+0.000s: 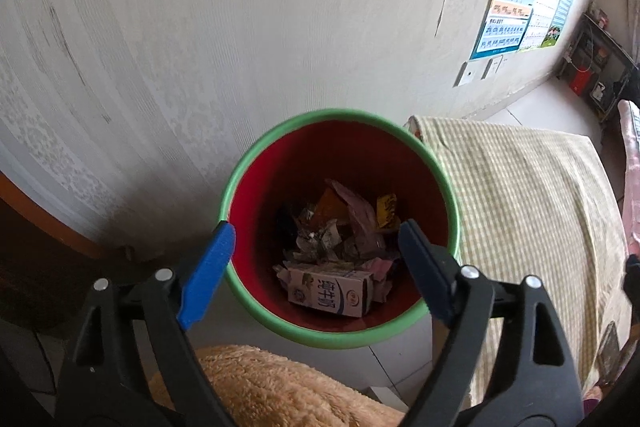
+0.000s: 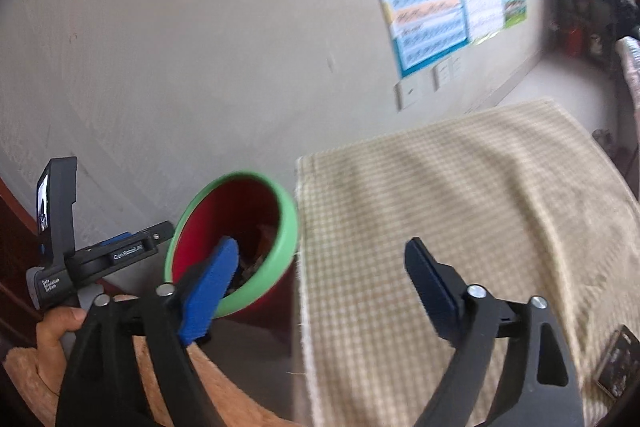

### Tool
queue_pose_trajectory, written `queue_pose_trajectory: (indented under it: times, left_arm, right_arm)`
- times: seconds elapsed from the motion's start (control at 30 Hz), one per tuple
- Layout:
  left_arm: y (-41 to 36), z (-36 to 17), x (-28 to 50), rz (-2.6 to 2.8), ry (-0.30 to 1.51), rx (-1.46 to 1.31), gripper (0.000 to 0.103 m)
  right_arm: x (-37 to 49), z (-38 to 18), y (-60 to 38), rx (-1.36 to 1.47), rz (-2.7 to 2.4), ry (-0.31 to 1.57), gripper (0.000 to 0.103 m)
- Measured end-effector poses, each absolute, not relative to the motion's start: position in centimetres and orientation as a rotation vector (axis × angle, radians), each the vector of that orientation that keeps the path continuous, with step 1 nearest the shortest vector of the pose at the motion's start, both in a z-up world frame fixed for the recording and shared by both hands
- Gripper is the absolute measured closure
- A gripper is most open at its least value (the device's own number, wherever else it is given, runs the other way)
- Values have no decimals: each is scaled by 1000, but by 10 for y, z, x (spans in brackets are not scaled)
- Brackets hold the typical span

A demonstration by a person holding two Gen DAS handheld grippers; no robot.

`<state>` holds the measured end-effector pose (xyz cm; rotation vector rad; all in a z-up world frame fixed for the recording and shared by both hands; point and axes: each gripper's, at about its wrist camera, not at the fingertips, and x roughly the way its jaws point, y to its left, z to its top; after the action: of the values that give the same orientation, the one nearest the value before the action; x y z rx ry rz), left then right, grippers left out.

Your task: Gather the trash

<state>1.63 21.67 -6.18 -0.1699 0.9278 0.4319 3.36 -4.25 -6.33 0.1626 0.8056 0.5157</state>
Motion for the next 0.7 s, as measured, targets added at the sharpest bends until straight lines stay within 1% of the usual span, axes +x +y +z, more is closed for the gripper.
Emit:
queue_pose_trajectory:
  times: [0.07, 0.13, 0.2, 0.23, 0.27, 0.37, 0.43, 0.53, 0.7]
  left_arm:
    - [207, -53, 11, 430, 876, -147, 22]
    - [196, -45, 7, 408, 820, -152, 19]
    - [176, -34, 0, 352, 729, -173, 11]
    - [169, -28, -4, 331, 675, -187, 10]
    - [157, -22, -10, 306, 604, -200, 6]
    - [120, -1, -23, 237, 430, -168, 5]
    - [92, 13, -29, 203, 349, -60, 5]
    - [67, 21, -32, 183, 336, 50, 5]
    - [64, 19, -33, 156, 384, 25, 5]
  right_arm:
    - [26, -55, -55, 141, 479, 742, 11]
    - [19, -45, -64, 109, 442, 677, 8]
    - [11, -30, -75, 80, 383, 583, 7]
    - [7, -25, -80, 79, 362, 548, 7]
    - [2, -18, -86, 83, 333, 499, 7]
    - [-8, -6, -103, 88, 237, 399, 7]
    - [-11, -7, -107, 51, 182, 387, 7]
    - [-12, -10, -114, 16, 55, 381, 7]
    - [3, -22, -131, 95, 48, 485, 7]
